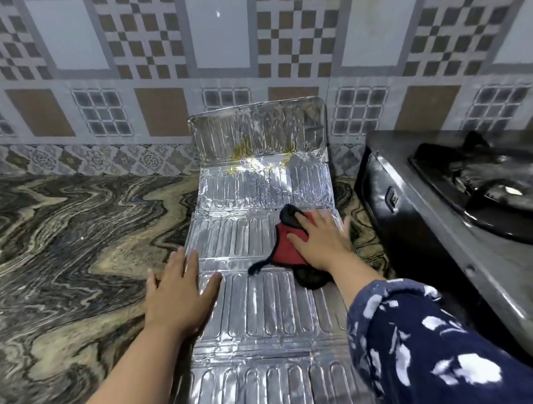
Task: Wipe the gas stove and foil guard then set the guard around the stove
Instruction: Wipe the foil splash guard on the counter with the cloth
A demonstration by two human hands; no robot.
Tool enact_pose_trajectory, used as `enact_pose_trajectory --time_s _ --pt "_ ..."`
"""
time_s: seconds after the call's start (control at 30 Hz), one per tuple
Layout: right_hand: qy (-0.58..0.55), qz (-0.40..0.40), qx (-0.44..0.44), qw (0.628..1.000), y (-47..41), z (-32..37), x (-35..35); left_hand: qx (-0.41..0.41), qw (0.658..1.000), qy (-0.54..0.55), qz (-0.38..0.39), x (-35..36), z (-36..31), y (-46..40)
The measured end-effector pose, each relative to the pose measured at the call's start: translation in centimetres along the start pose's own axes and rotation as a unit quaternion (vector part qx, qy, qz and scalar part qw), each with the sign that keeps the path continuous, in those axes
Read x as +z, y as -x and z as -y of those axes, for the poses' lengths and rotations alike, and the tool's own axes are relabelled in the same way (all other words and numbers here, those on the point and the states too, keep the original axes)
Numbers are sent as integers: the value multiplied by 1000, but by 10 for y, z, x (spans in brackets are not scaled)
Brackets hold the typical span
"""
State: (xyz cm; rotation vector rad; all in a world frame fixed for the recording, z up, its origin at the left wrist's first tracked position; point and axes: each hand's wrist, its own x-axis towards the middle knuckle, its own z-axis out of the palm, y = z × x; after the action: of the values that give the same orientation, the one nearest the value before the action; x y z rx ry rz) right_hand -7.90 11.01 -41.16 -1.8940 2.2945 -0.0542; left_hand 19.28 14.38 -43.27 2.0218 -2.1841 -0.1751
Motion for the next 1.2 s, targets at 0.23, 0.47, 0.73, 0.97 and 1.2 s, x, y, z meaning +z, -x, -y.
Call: enact_pose_trajectory --time_s 0.23,0.47,0.73,0.97,1.2 --pt "-76 1 32 997 9 -2 4 23 1000 -18 4 -2 4 1" --pt "-83 -15 32 996 55 6 9 54 997 -44 13 -7 20 13" --pt "-62 -27 -68 995 120 26 10 76 995 -62 12 -7 32 35" --pt "-28 -3 -123 992 121 15 17 79 996 -51 12 -7 32 36" --pt "-11 -12 -16 1000 34 23 8 76 996 -45 7 -6 31 36"
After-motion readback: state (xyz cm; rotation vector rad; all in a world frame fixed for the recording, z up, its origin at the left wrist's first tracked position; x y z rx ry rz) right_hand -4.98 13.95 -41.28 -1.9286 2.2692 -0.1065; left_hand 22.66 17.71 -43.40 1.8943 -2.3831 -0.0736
